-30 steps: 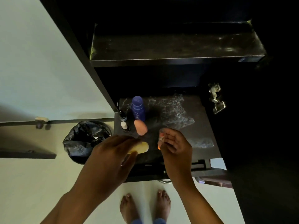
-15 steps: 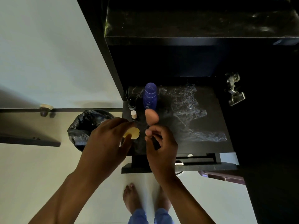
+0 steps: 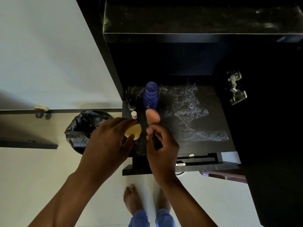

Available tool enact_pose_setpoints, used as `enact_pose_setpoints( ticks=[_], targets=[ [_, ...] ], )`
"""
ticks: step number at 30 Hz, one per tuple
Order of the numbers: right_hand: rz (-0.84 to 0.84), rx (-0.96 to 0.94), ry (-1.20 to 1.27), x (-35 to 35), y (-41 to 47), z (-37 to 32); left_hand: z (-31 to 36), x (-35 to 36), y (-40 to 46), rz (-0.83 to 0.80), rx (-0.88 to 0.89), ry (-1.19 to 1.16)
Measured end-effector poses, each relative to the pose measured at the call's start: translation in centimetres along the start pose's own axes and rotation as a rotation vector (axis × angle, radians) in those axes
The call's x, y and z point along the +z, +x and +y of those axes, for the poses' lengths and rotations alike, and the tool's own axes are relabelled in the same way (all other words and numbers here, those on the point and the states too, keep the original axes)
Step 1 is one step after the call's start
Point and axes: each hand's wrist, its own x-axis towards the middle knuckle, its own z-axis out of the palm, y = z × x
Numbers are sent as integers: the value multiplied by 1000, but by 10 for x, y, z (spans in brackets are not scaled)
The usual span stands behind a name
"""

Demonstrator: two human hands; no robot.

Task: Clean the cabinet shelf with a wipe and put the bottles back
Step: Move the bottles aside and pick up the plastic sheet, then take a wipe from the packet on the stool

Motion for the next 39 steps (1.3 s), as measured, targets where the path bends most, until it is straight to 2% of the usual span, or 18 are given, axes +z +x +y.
enact_pose_setpoints(
  ticks=[13,20,23,27,30,33,35,39],
  targets=[
    [-24,61,-126,-23,-13,-24,12,-33,-9,28,-53,-14],
    [-13,108,-196,-76,-11,-90,68,-88,-7,104,60,-115],
    [17,45,-167,-101,-1,-133,101,-108,-1,78,107,-181],
    [16,50,-111,-149,5,-193,153,-143,2,144,230,-297],
    [56,-27,-162,-196,-2,-236,195,-165,-8,232,322,-433],
    [90,-77,-190,-244,-25,-274,231,-166,-32,339,641,-283],
    [118,-105,-240,-273,-48,-290,254,-170,-46,287,774,-312],
    [135,-62,-284,-329,-96,-307,301,-179,-70,74,732,-617]
  ],
)
